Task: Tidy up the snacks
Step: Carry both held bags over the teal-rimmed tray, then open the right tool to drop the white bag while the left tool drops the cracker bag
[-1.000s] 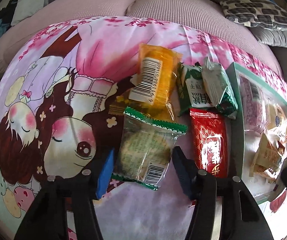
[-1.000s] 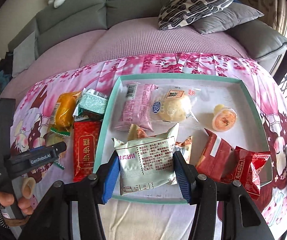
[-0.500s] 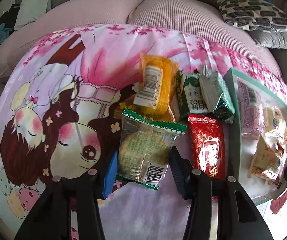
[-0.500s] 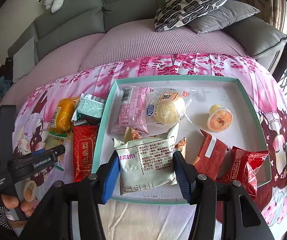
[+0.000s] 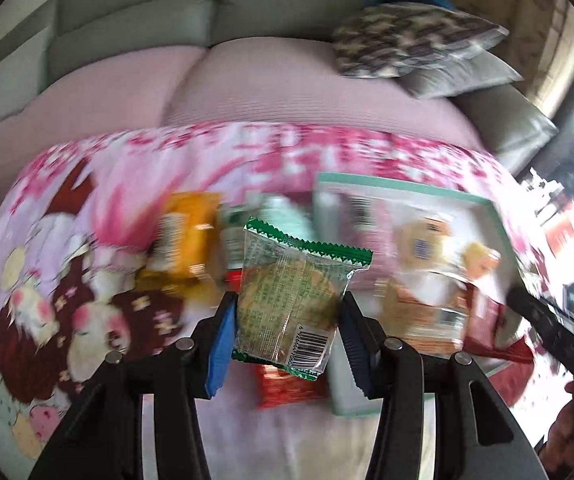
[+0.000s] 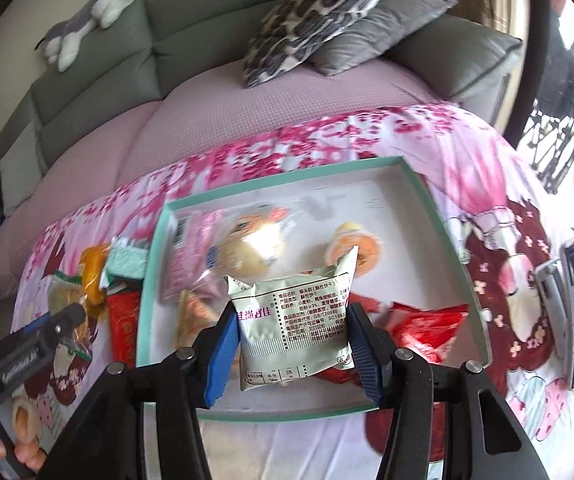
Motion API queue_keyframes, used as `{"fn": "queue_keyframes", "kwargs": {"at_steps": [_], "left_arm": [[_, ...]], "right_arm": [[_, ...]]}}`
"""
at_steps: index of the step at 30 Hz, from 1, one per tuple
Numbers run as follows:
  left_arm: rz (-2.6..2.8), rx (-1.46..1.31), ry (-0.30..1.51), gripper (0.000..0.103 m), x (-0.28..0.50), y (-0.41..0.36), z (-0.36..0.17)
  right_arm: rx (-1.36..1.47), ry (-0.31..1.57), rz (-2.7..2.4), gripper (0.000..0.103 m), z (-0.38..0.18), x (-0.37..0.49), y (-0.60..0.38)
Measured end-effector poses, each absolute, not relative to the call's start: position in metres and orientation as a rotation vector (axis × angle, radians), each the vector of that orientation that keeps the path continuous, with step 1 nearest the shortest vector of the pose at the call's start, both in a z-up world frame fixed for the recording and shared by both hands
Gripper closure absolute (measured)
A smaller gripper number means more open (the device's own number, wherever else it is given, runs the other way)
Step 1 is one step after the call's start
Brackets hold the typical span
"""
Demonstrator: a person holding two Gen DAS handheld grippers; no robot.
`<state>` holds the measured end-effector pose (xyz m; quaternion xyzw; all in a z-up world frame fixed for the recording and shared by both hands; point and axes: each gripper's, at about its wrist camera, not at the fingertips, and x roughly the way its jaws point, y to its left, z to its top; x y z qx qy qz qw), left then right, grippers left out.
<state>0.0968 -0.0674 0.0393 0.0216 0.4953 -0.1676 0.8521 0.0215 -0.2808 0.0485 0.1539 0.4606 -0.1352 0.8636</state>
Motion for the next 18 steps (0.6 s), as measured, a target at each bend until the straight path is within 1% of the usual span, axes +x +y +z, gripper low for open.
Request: {"fn": "queue_keyframes", "kwargs": {"at_steps": [8,18], "left_arm": [[-0.423,0.113,0.998,0.052,0.103,-0.113,0.051],[-0.471,0.091,1.060,0.052,0.156,-0.160,0.043]], "right_arm": [[0.360,0.914,-0.327,0.047,0.053,0.023,-0.320],[0.352,0.924,-0.360,0.047,0.043,0.066,-0.358]]}}
